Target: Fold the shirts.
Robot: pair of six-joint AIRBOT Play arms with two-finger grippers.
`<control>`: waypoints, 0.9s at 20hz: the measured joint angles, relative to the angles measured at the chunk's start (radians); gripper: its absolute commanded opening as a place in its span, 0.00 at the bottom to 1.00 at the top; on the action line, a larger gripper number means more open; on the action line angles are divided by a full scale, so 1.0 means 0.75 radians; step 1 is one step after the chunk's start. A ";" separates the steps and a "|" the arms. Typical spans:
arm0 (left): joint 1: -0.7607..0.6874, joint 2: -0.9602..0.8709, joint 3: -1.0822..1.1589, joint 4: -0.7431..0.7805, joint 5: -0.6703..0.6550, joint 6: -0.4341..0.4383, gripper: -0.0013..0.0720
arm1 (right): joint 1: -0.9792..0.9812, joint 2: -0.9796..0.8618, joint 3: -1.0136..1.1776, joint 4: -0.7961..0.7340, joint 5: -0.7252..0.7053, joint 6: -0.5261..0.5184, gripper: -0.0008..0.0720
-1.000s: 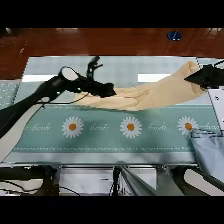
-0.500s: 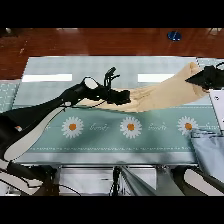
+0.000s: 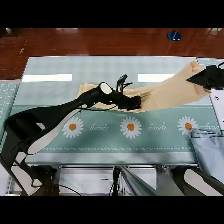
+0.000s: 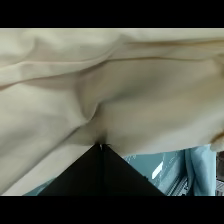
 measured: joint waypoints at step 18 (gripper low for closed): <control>-0.037 -0.029 0.185 0.117 0.039 -0.067 0.04 | 0.115 0.050 0.000 0.065 -0.010 0.021 0.04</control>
